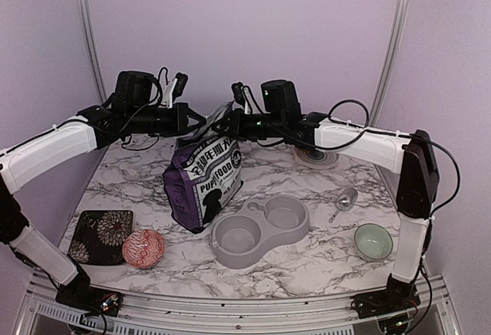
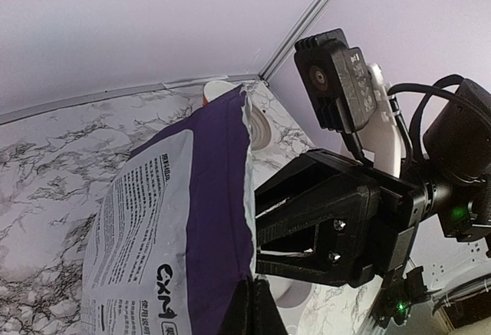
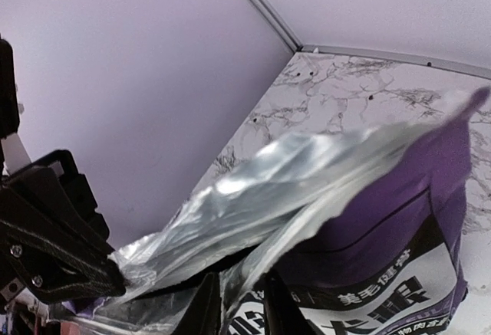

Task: Serve the pet food
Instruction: Open the seal of the pet food bag.

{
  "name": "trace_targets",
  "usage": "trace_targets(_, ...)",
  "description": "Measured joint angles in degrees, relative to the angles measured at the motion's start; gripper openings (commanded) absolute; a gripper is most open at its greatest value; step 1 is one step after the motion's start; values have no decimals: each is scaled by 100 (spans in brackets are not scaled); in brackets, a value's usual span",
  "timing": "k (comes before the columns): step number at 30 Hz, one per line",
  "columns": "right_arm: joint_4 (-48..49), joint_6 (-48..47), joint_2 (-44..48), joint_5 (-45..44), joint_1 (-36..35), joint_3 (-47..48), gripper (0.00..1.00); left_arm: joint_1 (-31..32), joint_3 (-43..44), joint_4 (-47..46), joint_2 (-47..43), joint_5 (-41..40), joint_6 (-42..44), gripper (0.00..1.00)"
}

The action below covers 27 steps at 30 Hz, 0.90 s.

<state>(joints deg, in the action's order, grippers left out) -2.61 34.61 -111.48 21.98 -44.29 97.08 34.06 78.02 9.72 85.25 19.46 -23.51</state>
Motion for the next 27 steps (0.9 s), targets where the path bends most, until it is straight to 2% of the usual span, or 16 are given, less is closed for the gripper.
trace_targets(1,-13,-42,-15,4,-4,37,6,0,0,24,0,-11,26,1)
trace_targets(6,-55,-271,-17,-87,-17,63,1,7,184,555,-13,-404,341,32)
trace_targets(10,-87,-398,-17,-94,-17,72,0,17,461,1207,-13,-767,662,43)
trace_targets(20,-155,-492,-17,-66,-20,125,0,122,997,2562,-120,-1158,1351,58)
trace_targets(27,-155,-494,-17,-46,-22,125,0,450,1117,3040,-321,-1257,1891,59)
